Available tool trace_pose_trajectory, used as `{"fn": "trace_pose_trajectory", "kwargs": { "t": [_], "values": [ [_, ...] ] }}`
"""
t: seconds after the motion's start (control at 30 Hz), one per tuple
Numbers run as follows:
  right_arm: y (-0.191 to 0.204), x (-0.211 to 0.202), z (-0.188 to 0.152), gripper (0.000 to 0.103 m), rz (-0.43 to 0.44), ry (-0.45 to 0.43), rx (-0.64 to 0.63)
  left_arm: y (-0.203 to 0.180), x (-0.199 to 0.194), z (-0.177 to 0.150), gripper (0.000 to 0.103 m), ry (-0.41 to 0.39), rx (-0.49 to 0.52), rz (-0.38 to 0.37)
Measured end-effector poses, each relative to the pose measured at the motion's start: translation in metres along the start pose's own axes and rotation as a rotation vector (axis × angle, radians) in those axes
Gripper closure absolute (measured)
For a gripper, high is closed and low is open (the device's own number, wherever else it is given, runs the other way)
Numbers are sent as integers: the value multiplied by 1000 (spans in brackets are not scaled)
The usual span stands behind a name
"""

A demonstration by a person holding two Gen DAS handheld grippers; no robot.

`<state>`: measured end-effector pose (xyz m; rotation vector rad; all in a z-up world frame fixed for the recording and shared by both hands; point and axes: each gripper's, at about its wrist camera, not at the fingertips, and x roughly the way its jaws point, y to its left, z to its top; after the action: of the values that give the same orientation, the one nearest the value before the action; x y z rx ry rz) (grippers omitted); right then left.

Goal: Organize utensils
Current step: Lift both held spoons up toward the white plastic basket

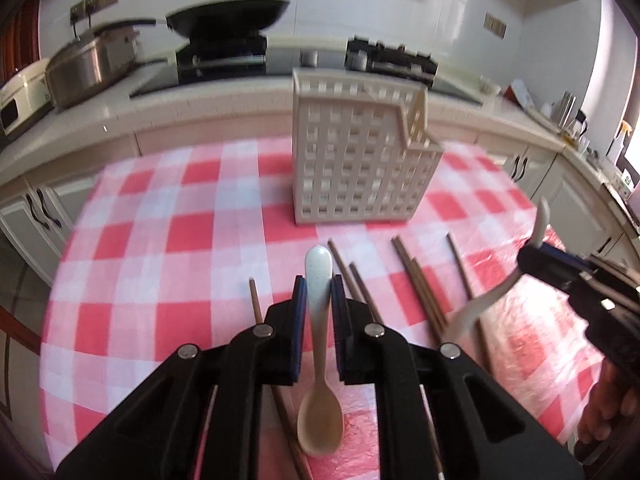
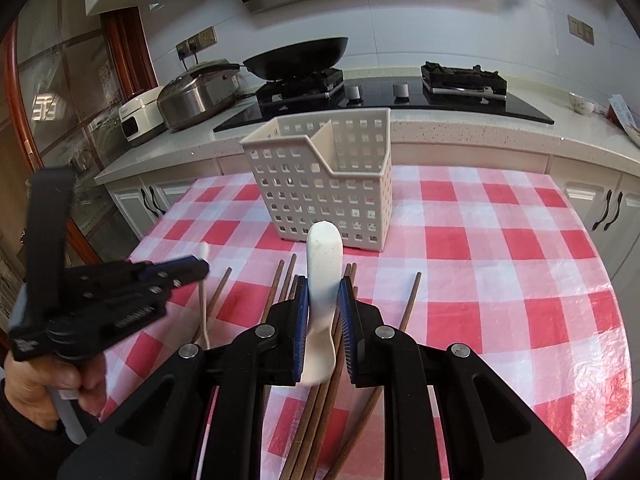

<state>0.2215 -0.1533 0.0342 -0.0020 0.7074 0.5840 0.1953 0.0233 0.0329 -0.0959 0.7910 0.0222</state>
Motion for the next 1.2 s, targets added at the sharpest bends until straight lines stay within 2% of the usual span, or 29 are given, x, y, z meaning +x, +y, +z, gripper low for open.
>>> {"fn": "trace_pose_trajectory", "kwargs": {
  "t": [0.4, 0.67, 0.97, 1.0, 1.03, 1.2],
  "values": [
    [-1, -10, 4, 86, -19, -24, 0, -7, -36, 12, 91, -77, 17, 2],
    [-2, -18, 22, 86, -24, -55, -7, -12, -56, 34, 91, -136, 44, 6],
    [-2, -18, 62, 86, -24, -84, -18, -28, -85, 80, 92, -214, 105, 9],
    [-2, -19, 69, 86, -23, -94, -22, -30, -89, 88, 95, -224, 113, 7],
    [-1, -20, 75, 86, -24, -103, -26, -33, -92, 95, 103, -233, 120, 5],
    [-1, -24, 113, 86, -29, -153, -36, -38, -97, 134, 103, -264, 131, -19]
  ]
}}
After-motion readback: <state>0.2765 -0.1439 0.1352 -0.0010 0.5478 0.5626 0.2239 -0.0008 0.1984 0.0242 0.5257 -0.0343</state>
